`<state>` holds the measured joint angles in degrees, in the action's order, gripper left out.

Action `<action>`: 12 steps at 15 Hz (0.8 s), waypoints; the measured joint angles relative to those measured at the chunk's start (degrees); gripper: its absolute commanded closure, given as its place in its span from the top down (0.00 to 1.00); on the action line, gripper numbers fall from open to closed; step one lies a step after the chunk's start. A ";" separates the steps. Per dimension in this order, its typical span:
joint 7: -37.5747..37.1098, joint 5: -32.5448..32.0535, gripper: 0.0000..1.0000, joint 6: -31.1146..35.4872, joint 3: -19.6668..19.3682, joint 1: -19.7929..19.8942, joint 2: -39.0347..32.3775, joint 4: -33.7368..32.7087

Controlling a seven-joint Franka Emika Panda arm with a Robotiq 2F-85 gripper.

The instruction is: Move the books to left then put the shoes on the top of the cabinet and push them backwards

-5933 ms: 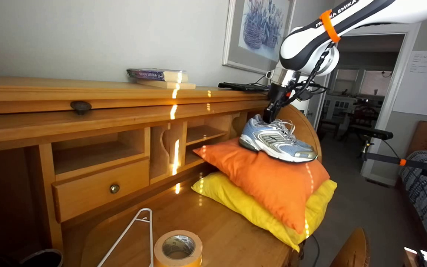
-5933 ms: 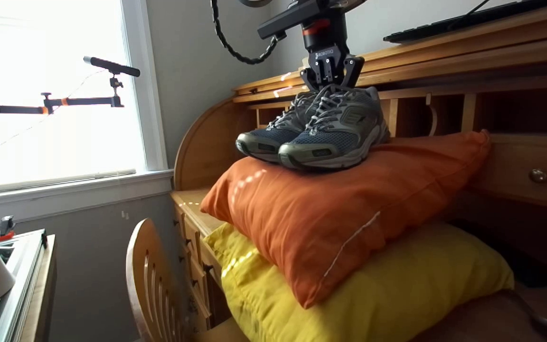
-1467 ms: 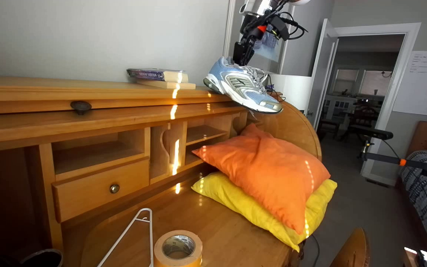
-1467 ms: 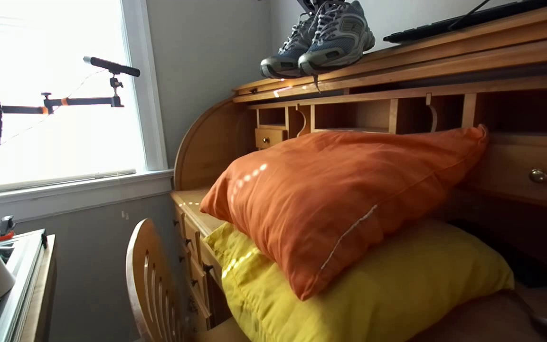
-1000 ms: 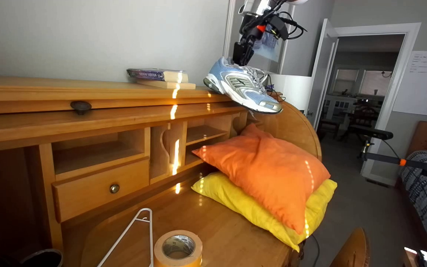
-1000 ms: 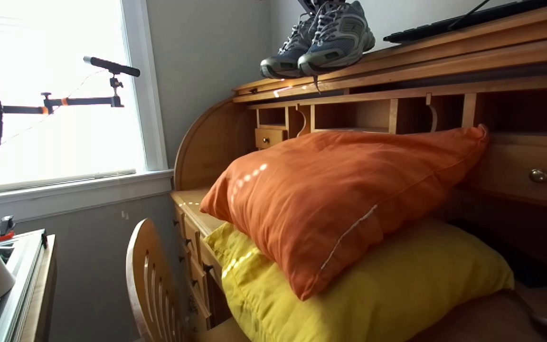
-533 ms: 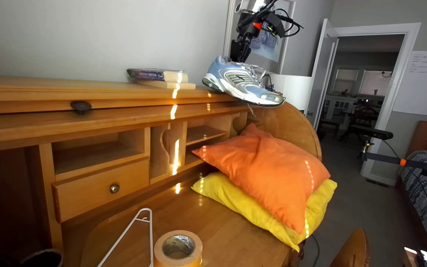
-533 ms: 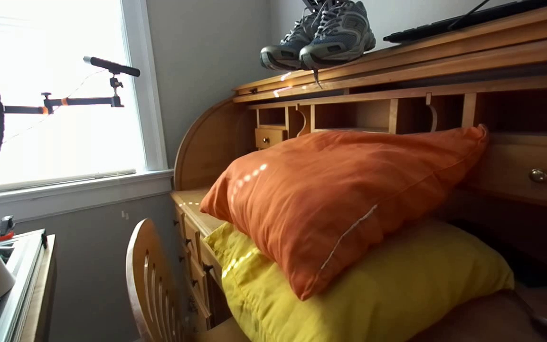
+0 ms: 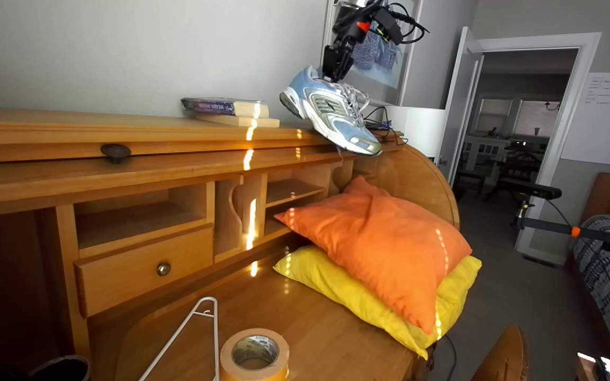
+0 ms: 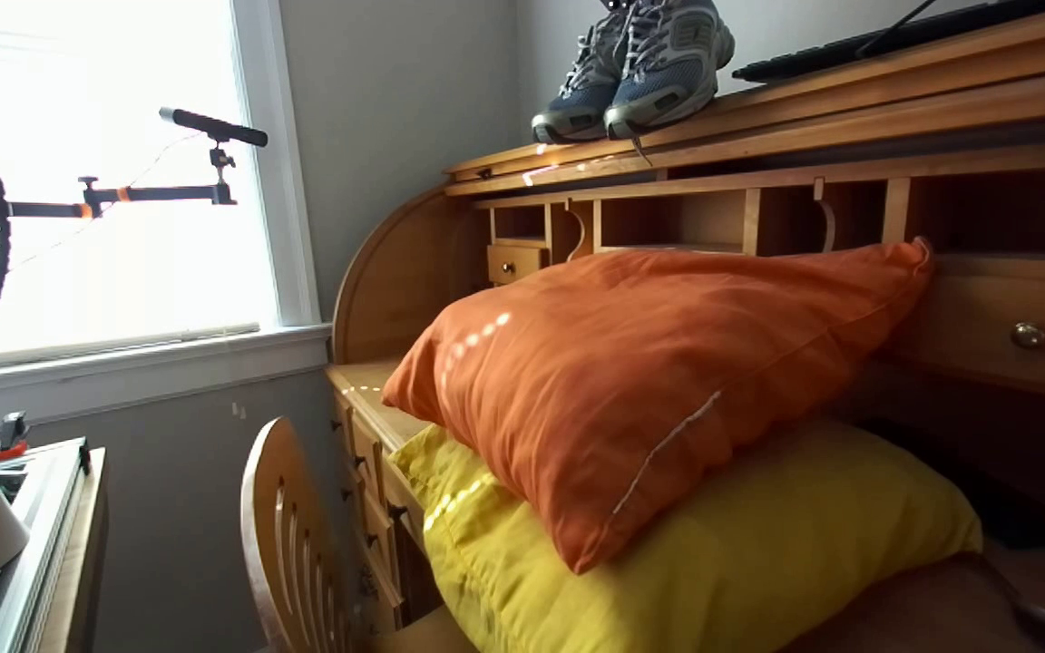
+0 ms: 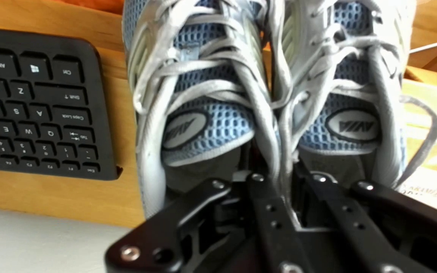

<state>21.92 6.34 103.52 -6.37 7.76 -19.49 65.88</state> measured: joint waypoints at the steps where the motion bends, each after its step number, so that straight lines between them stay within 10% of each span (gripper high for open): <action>1: -0.41 0.00 0.04 0.01 -0.11 0.05 -0.70 -1.20; 12: -6.12 -0.08 0.04 -1.19 0.13 2.20 -11.65 -15.59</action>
<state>15.80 6.25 102.34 -6.25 9.96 -31.14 50.30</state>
